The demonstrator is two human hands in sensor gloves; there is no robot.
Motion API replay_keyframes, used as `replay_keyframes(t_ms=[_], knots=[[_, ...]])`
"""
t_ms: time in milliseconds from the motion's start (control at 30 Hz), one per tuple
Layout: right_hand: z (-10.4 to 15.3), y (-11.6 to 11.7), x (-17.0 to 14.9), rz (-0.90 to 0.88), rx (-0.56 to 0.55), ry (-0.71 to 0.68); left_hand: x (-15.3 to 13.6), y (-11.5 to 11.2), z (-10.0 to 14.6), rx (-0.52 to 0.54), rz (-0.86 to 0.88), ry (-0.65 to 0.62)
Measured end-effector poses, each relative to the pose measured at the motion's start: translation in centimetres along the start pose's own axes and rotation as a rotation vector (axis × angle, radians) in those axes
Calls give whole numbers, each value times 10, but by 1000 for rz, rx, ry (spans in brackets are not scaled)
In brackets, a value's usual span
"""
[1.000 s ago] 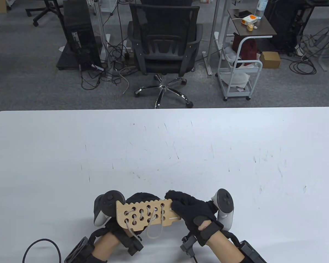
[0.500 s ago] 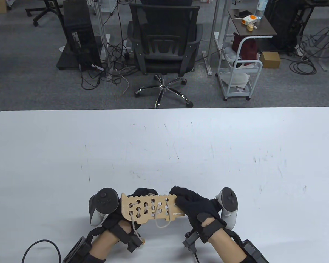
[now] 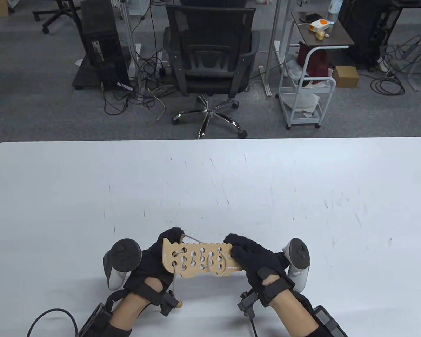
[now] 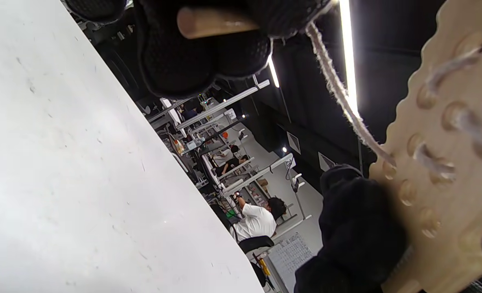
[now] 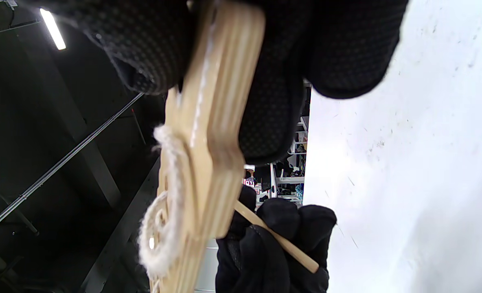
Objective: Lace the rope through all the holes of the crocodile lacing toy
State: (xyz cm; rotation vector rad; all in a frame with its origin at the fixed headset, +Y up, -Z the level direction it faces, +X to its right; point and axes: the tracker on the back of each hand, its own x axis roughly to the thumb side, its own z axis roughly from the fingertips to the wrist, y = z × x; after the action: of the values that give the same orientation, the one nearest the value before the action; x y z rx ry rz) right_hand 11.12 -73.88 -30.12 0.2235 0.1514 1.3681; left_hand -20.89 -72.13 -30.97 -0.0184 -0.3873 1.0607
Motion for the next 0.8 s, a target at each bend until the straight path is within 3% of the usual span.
replay_keyframes(t_ms=[800], knots=[[0,-13,4,-21,-51,-2,-39,51,-1,278,-38,171]])
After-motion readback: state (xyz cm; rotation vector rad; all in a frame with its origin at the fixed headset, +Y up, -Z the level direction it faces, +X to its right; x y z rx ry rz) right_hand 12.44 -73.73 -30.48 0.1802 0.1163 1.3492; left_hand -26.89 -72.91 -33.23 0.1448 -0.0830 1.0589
